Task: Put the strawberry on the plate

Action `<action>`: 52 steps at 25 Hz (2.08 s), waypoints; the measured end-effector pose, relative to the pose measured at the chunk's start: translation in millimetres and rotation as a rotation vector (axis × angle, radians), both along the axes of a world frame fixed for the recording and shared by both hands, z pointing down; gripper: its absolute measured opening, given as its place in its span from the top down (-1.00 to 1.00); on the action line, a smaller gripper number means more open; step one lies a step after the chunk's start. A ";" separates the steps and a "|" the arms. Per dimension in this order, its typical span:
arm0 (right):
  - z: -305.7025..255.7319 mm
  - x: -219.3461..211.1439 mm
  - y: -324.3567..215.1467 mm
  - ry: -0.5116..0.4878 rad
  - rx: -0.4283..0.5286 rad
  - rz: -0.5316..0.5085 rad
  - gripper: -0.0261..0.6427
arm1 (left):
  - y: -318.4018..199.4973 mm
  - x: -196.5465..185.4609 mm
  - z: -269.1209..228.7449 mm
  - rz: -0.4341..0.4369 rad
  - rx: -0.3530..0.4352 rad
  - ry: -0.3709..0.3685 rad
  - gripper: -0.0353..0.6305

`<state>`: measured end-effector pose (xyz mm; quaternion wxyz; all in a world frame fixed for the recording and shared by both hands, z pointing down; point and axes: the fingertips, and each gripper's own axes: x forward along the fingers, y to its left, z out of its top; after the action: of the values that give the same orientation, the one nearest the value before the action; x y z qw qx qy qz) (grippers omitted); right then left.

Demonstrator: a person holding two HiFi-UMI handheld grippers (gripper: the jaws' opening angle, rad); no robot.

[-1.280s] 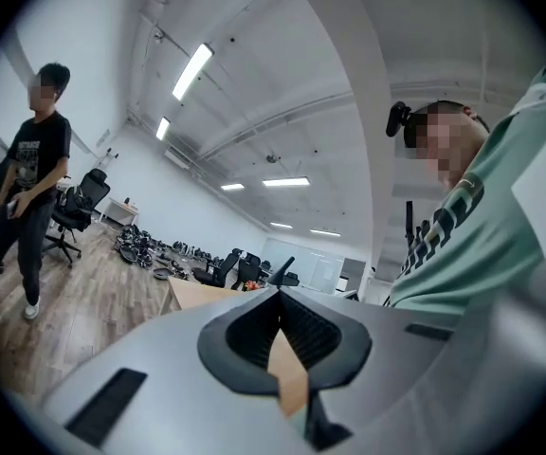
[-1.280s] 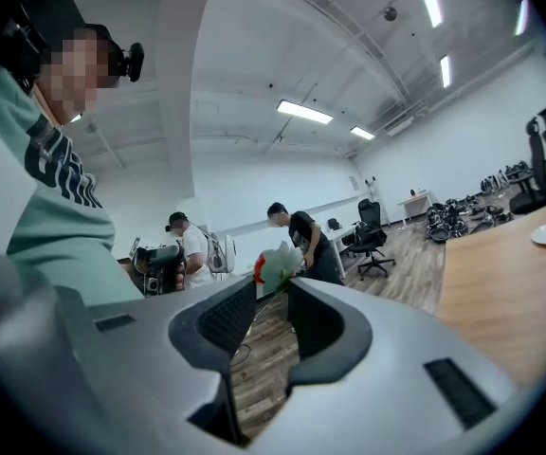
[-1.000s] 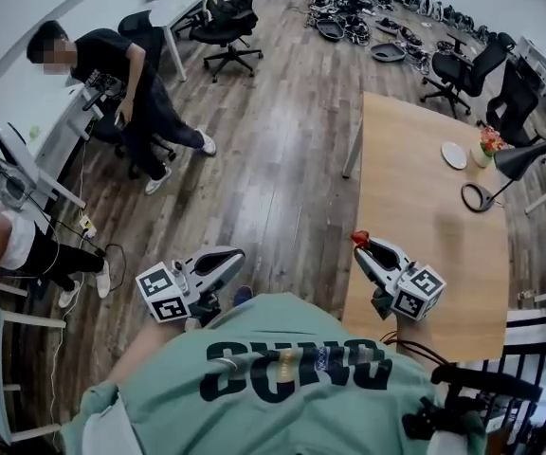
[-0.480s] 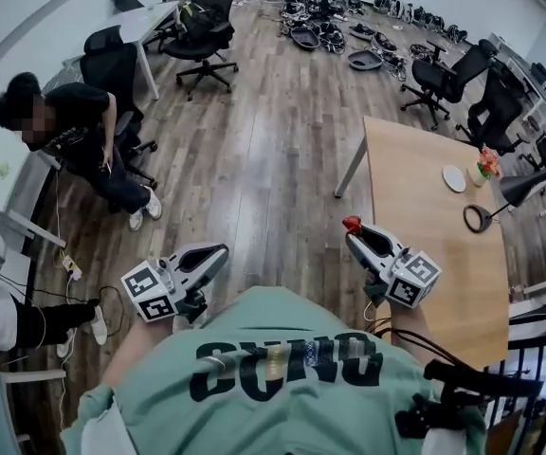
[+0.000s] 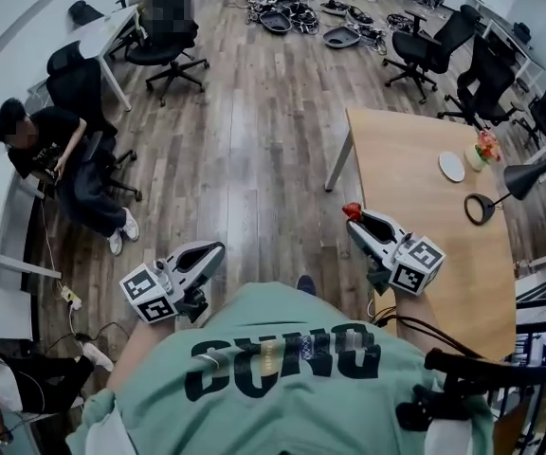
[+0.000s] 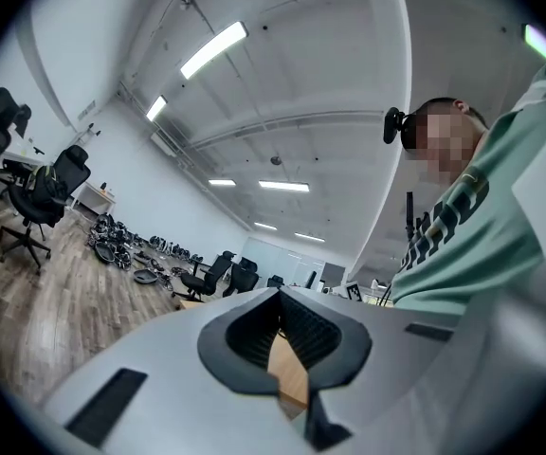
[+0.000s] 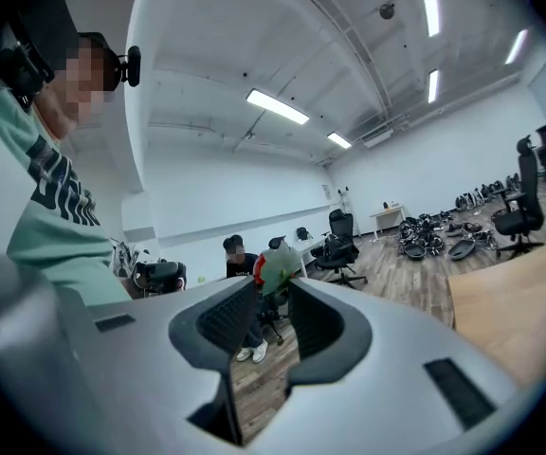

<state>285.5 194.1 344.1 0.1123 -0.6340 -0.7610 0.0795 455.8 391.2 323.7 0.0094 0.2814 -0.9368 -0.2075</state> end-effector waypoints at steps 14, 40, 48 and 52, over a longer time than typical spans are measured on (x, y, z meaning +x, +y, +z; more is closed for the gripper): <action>-9.7 -236.1 -17.4 -0.022 -0.075 -0.048 0.59 | -46.8 -229.0 -31.0 0.000 -0.071 0.025 0.88; 4.9 -408.5 28.9 0.012 0.079 0.624 0.59 | 84.7 -574.8 -2.9 0.685 0.027 -0.002 0.88; 13.8 -411.0 -29.2 0.055 0.068 0.790 0.59 | 22.5 -611.4 3.9 0.867 0.024 0.039 0.88; 22.8 -429.3 -74.6 0.044 0.027 0.815 0.59 | -31.7 -637.3 2.1 0.893 -0.014 0.044 0.88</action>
<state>-143.8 119.5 366.9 0.0960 -0.2771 -0.9483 0.1212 -181.4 359.5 325.7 0.1199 0.6536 -0.7246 -0.1828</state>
